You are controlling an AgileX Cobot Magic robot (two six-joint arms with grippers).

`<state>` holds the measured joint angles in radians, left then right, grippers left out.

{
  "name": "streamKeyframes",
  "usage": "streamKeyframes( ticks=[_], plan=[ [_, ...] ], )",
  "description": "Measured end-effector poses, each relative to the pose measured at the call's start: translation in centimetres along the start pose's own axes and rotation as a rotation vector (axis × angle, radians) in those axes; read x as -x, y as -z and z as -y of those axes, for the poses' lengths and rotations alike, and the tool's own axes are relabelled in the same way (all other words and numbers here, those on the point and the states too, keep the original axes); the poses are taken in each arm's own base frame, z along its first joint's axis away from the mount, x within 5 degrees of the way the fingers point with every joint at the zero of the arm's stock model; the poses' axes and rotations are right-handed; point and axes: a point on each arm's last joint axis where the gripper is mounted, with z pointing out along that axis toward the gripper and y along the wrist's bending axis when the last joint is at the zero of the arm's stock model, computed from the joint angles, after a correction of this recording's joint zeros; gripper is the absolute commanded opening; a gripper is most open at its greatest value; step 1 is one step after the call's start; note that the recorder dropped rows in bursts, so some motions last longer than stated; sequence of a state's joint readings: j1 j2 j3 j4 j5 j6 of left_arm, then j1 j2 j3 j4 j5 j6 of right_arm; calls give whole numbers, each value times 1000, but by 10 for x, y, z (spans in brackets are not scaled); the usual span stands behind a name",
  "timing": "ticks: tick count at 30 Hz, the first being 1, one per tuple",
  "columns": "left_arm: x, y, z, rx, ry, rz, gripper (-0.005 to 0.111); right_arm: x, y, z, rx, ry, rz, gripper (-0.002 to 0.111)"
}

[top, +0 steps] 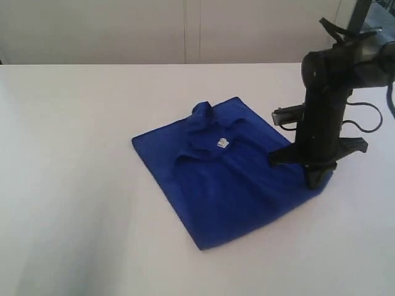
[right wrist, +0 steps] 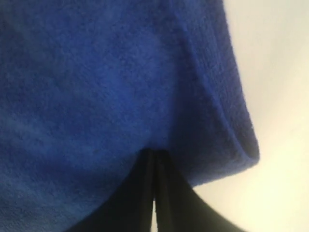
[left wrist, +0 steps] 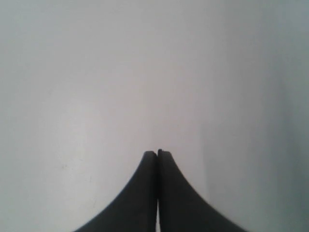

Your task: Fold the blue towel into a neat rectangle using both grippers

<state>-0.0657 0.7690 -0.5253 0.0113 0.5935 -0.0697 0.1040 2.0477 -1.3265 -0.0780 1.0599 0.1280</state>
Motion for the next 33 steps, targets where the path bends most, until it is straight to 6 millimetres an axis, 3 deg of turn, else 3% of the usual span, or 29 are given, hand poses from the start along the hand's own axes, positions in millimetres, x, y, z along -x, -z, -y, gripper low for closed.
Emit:
streamKeyframes(
  ticks=[6, 9, 16, 19, 21, 26, 33],
  plan=[
    [0, 0, 0, 0, 0, 0, 0, -30, -3, 2, 2, -19, -11, 0],
    [0, 0, 0, 0, 0, 0, 0, -38, 5, 3, 10, -29, 16, 0],
    [0, 0, 0, 0, 0, 0, 0, -40, 65, 6, 58, -65, 313, 0],
    [0, 0, 0, 0, 0, 0, 0, -37, 86, -2, 94, -38, 415, 0],
    [0, 0, 0, 0, 0, 0, 0, -34, 96, -16, 134, 5, 469, 0],
    [0, 0, 0, 0, 0, 0, 0, -15, 109, -74, 221, 144, 566, 0],
    [0, 0, 0, 0, 0, 0, 0, 28, 85, -149, 249, 285, 566, 0]
  ],
)
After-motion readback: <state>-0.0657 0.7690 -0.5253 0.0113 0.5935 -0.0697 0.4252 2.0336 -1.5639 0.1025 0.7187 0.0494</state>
